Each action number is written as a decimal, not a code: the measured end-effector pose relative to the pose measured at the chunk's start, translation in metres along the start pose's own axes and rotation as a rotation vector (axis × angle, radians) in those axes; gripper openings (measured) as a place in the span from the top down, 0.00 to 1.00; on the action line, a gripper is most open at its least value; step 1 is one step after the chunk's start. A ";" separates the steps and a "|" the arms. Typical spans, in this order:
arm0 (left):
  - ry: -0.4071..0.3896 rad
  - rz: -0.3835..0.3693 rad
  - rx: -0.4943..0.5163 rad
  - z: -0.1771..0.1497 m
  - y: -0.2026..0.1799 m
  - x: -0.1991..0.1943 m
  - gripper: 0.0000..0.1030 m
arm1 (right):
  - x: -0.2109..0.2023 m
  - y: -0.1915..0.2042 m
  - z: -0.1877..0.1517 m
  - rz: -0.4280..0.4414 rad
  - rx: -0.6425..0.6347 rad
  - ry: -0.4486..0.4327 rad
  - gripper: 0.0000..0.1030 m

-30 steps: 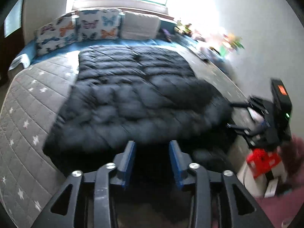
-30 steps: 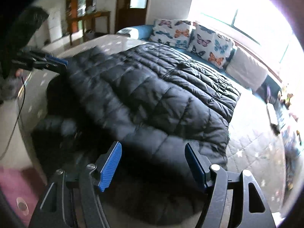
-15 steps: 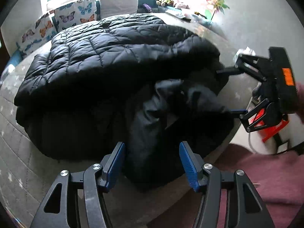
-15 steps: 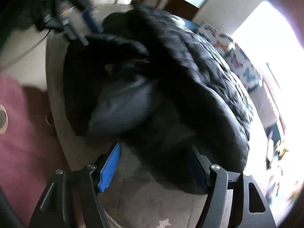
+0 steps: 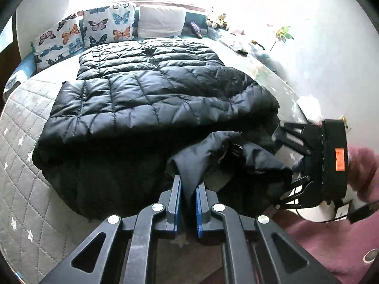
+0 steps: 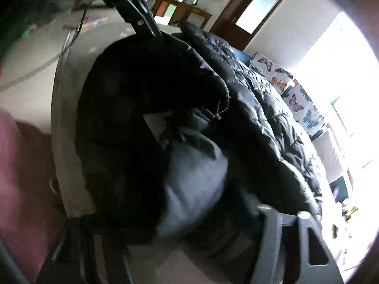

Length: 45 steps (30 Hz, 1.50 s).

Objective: Fold large clothes

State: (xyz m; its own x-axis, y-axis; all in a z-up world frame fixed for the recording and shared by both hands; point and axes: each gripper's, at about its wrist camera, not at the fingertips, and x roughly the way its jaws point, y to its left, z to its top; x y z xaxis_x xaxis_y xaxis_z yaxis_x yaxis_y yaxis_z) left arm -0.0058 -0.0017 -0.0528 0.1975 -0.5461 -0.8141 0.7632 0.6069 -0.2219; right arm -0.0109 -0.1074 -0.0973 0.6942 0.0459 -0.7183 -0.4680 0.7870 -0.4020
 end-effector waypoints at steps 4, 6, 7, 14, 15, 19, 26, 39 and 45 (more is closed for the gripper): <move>0.019 -0.025 -0.050 0.001 0.013 -0.010 0.89 | -0.012 -0.027 0.008 0.047 0.146 -0.026 0.68; 0.005 -0.036 -0.083 -0.003 0.022 -0.023 0.89 | -0.021 -0.041 0.013 0.053 0.218 -0.060 0.72; -0.013 -0.037 -0.091 -0.006 0.026 -0.031 0.88 | -0.027 -0.050 0.018 0.060 0.256 -0.078 0.72; -0.108 0.172 -0.035 -0.035 0.043 -0.075 0.30 | -0.037 -0.066 0.021 0.086 0.385 -0.143 0.75; -0.114 0.188 -0.024 -0.038 0.044 -0.077 0.29 | -0.037 -0.066 0.019 0.088 0.400 -0.151 0.75; -0.117 0.271 0.040 -0.048 0.048 -0.071 0.28 | -0.038 -0.078 0.020 0.100 0.442 -0.173 0.76; -0.103 0.486 0.264 -0.045 0.041 -0.019 0.28 | -0.039 -0.089 0.022 0.104 0.471 -0.176 0.76; -0.119 0.558 0.469 -0.064 0.030 0.015 0.27 | -0.041 -0.093 0.024 0.096 0.510 -0.184 0.76; -0.120 0.554 0.488 -0.068 0.031 0.017 0.26 | -0.042 -0.094 0.024 0.085 0.513 -0.185 0.76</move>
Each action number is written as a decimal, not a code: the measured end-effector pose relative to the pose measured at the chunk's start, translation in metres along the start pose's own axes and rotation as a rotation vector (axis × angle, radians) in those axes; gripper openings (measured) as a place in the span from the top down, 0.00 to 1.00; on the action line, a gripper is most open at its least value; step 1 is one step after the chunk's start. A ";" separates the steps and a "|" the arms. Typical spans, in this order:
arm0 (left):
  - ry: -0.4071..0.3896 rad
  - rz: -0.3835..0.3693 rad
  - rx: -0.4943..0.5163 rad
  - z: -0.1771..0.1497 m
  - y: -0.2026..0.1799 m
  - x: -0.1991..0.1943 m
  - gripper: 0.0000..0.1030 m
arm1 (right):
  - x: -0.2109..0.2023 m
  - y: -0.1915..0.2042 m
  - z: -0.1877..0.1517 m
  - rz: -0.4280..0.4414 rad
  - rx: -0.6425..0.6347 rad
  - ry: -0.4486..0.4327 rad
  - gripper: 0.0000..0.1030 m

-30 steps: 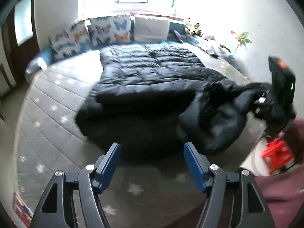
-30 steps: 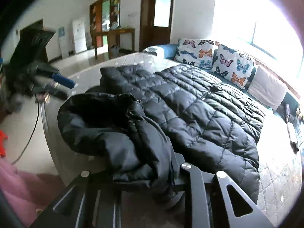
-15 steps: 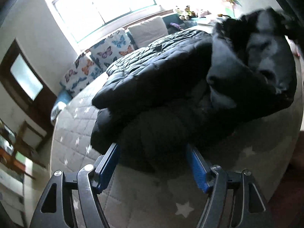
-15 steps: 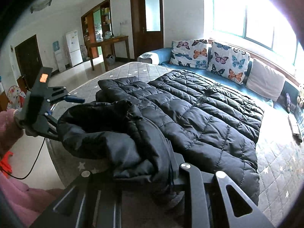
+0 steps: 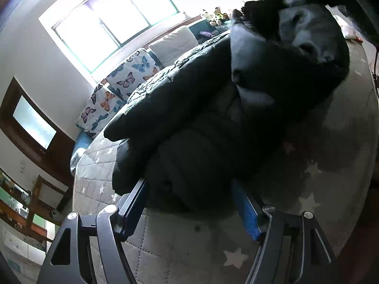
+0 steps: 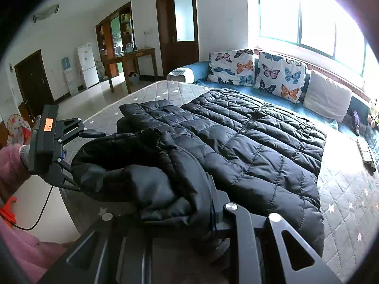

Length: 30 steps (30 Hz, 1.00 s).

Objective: Fold large clothes

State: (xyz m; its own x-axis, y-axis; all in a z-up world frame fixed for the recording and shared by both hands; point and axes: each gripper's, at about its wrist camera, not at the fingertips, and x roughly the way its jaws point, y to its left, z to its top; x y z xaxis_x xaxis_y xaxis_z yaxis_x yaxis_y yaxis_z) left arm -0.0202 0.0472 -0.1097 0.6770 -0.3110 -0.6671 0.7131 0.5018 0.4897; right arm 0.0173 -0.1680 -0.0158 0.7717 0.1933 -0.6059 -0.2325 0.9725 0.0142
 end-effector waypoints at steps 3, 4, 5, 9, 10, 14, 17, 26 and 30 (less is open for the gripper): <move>0.008 0.018 0.027 -0.004 -0.004 0.000 0.26 | -0.003 0.000 0.002 -0.009 0.001 -0.010 0.76; 0.007 0.032 0.036 -0.006 -0.005 0.002 0.26 | -0.003 0.000 0.002 -0.007 0.004 -0.012 0.76; 0.005 0.040 0.033 -0.005 -0.003 0.001 0.26 | -0.004 -0.001 0.003 -0.007 0.005 -0.015 0.76; -0.004 0.065 0.026 -0.002 -0.001 0.011 0.26 | -0.004 -0.001 0.003 -0.010 0.007 -0.018 0.76; -0.006 0.068 0.032 -0.002 -0.002 0.013 0.26 | -0.004 0.000 0.003 -0.013 0.003 -0.018 0.76; -0.024 0.088 0.086 -0.001 -0.008 0.020 0.39 | -0.004 -0.001 0.003 -0.013 0.004 -0.022 0.76; -0.049 0.087 0.065 -0.001 -0.008 0.013 0.57 | -0.005 0.000 0.002 -0.014 0.003 -0.024 0.78; -0.091 0.033 -0.056 -0.009 -0.005 -0.027 0.67 | -0.033 0.004 -0.007 -0.010 -0.020 -0.051 0.80; -0.082 -0.013 -0.090 -0.022 -0.014 -0.057 0.67 | -0.053 0.004 -0.018 0.003 -0.026 -0.043 0.80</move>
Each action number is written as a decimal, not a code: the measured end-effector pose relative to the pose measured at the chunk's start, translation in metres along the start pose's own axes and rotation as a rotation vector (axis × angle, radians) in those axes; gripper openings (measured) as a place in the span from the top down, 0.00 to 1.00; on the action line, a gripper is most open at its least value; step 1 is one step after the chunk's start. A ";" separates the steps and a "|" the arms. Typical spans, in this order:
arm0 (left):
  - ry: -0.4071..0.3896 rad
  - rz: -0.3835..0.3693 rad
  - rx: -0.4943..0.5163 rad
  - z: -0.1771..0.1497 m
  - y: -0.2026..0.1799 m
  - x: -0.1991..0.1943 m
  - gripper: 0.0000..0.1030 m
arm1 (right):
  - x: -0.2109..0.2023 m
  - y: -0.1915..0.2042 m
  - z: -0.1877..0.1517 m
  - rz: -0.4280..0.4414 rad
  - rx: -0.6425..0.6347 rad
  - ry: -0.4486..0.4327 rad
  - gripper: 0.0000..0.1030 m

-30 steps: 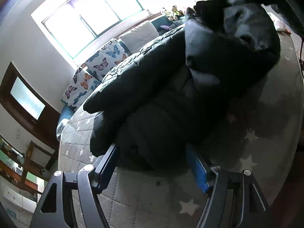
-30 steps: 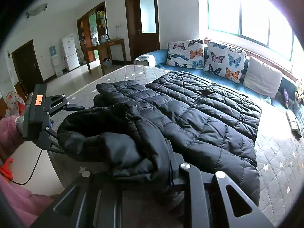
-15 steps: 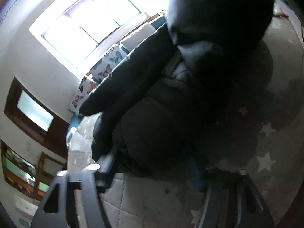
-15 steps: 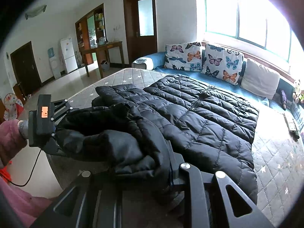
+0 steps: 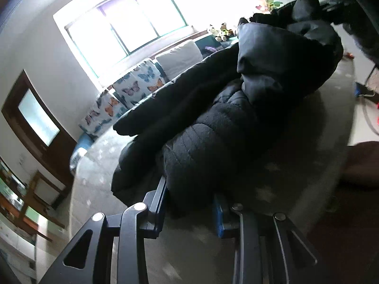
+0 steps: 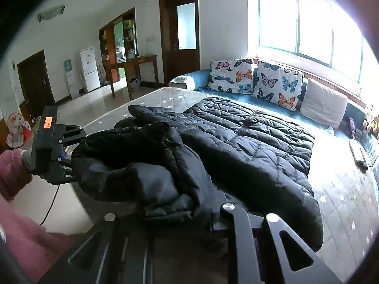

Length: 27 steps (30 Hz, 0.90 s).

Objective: Fold large clothes

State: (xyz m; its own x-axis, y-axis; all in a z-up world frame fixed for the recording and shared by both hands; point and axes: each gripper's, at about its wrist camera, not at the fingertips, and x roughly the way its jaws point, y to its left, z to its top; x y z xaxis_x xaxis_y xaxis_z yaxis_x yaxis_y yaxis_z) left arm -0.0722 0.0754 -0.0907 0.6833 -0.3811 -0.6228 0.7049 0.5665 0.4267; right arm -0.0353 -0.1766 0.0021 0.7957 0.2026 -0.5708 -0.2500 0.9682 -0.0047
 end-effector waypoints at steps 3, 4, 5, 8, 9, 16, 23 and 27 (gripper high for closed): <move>0.020 -0.021 -0.023 -0.005 -0.011 -0.023 0.67 | -0.014 0.003 -0.007 0.019 0.001 0.004 0.80; 0.024 -0.020 -0.028 -0.004 -0.013 -0.025 0.67 | -0.015 0.003 -0.008 0.022 0.000 0.007 0.80; 0.025 -0.024 -0.043 -0.003 -0.013 -0.029 0.67 | -0.015 0.003 -0.009 0.020 -0.004 0.006 0.80; 0.023 -0.046 -0.109 0.005 -0.001 -0.029 0.67 | -0.010 -0.008 0.000 0.026 -0.005 -0.017 0.80; 0.022 -0.054 -0.126 0.008 0.008 -0.026 0.67 | -0.008 -0.011 0.004 0.029 -0.003 -0.026 0.80; -0.009 -0.068 -0.204 0.043 0.037 -0.031 0.66 | 0.011 -0.038 0.037 0.031 -0.008 -0.095 0.80; -0.041 -0.037 -0.237 0.097 0.091 -0.007 0.65 | 0.034 -0.067 0.068 0.012 -0.080 -0.153 0.80; -0.072 -0.023 -0.247 0.133 0.128 0.024 0.64 | 0.057 -0.094 0.089 -0.018 -0.094 -0.178 0.80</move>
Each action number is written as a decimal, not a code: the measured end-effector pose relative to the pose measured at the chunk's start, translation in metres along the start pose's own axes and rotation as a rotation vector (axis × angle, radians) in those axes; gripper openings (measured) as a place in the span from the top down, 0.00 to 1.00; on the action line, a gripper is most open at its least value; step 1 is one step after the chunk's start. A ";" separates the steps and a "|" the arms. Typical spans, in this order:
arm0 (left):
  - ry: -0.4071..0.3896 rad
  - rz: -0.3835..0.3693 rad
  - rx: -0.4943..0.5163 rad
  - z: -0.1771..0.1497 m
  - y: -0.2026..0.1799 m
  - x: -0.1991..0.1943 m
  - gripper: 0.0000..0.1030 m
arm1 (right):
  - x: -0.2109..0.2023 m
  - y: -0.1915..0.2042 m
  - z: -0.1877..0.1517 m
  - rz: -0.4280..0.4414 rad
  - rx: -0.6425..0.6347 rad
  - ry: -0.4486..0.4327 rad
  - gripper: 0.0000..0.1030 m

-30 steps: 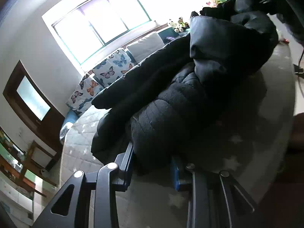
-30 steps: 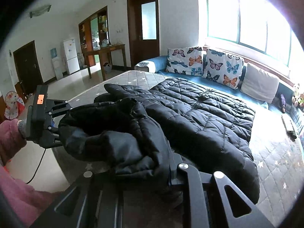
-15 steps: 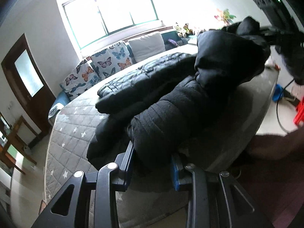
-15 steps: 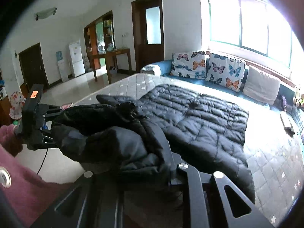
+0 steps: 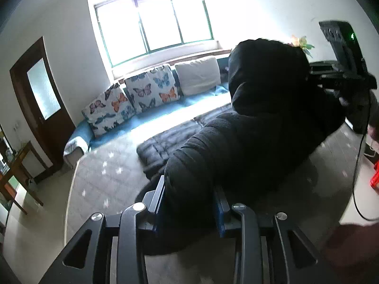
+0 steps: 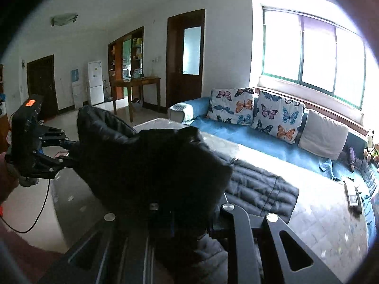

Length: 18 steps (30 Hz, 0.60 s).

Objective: Fold large clothes

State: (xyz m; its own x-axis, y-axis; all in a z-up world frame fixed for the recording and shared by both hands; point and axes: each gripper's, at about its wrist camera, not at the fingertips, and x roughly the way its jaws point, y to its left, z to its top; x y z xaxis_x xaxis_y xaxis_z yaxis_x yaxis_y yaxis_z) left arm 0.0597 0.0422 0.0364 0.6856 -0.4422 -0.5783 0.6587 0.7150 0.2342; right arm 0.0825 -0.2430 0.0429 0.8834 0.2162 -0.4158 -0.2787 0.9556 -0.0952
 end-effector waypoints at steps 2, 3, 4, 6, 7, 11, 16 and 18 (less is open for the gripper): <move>-0.002 0.002 -0.012 0.024 0.011 0.014 0.64 | 0.009 -0.010 0.003 -0.016 -0.002 -0.003 0.80; -0.004 0.003 -0.019 0.036 0.017 0.024 0.64 | 0.013 -0.013 0.004 -0.031 -0.009 -0.002 0.80; -0.007 0.007 -0.023 0.047 0.020 0.030 0.64 | 0.018 -0.015 0.007 -0.052 -0.029 -0.003 0.80; -0.005 0.015 -0.032 0.065 0.026 0.046 0.64 | 0.028 -0.021 0.011 -0.080 -0.060 -0.006 0.80; -0.003 0.018 -0.036 0.075 0.031 0.057 0.64 | 0.035 -0.025 0.014 -0.095 -0.071 -0.003 0.80; 0.026 0.034 -0.057 0.111 0.052 0.111 0.64 | 0.068 -0.042 0.024 -0.152 -0.122 0.020 0.80; 0.096 0.052 -0.103 0.145 0.076 0.187 0.64 | 0.121 -0.066 0.024 -0.193 -0.121 0.051 0.80; 0.140 0.051 -0.135 0.155 0.087 0.223 0.63 | 0.146 -0.079 0.020 -0.197 -0.076 0.087 0.80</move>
State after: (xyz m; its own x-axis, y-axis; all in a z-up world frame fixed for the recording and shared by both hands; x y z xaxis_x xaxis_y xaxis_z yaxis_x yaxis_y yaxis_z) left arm 0.3174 -0.0781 0.0491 0.6609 -0.3304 -0.6738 0.5700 0.8050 0.1644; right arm 0.2414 -0.2830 0.0079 0.8887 0.0055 -0.4586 -0.1345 0.9591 -0.2491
